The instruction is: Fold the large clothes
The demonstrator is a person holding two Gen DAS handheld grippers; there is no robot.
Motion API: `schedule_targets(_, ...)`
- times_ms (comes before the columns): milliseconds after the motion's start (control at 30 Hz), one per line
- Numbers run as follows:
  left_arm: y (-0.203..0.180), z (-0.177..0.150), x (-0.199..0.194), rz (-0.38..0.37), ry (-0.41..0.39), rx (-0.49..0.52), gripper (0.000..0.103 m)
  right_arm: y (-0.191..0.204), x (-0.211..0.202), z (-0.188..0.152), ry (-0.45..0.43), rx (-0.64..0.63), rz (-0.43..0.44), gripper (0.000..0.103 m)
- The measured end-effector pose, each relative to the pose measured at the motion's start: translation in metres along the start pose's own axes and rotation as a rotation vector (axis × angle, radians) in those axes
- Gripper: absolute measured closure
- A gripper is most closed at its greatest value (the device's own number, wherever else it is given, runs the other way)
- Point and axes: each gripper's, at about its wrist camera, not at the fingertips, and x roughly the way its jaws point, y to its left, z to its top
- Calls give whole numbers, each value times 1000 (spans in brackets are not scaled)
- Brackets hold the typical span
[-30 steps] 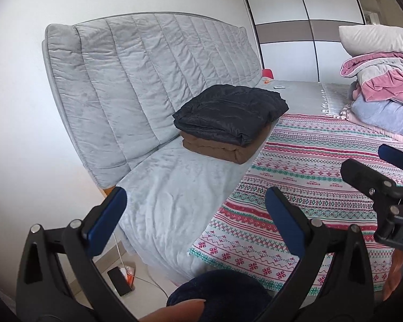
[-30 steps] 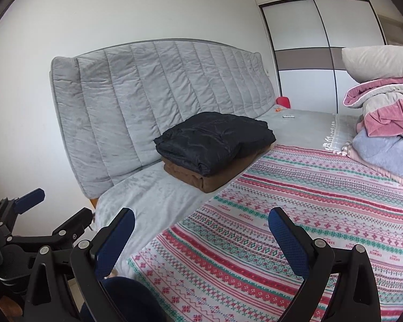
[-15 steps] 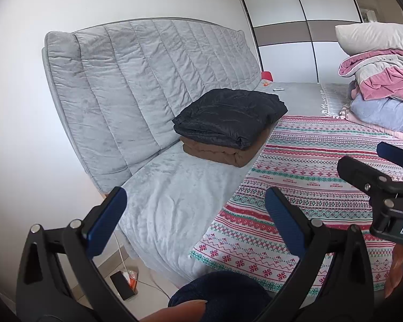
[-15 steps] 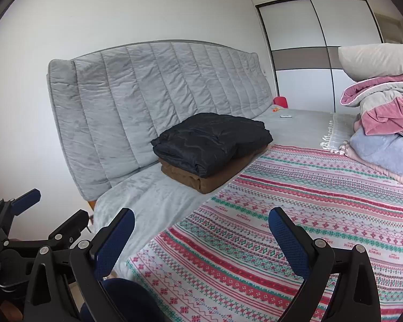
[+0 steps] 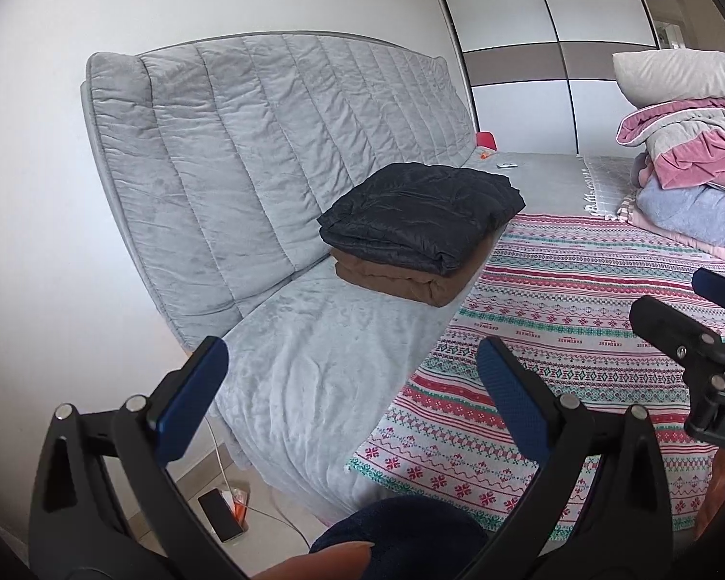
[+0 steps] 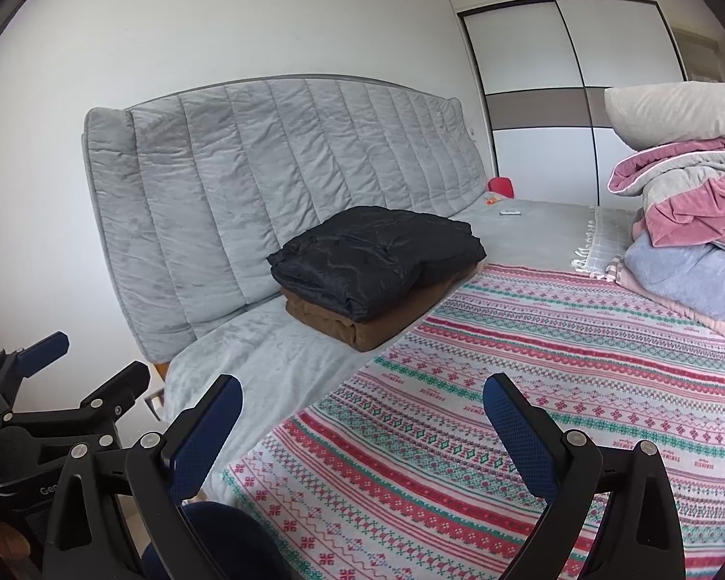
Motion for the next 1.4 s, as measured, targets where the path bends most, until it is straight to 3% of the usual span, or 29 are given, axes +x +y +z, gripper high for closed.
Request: schedule_targets(1400,-3,2,3,-39,10,11,1,-1,-1,0,2,-3,-1,2)
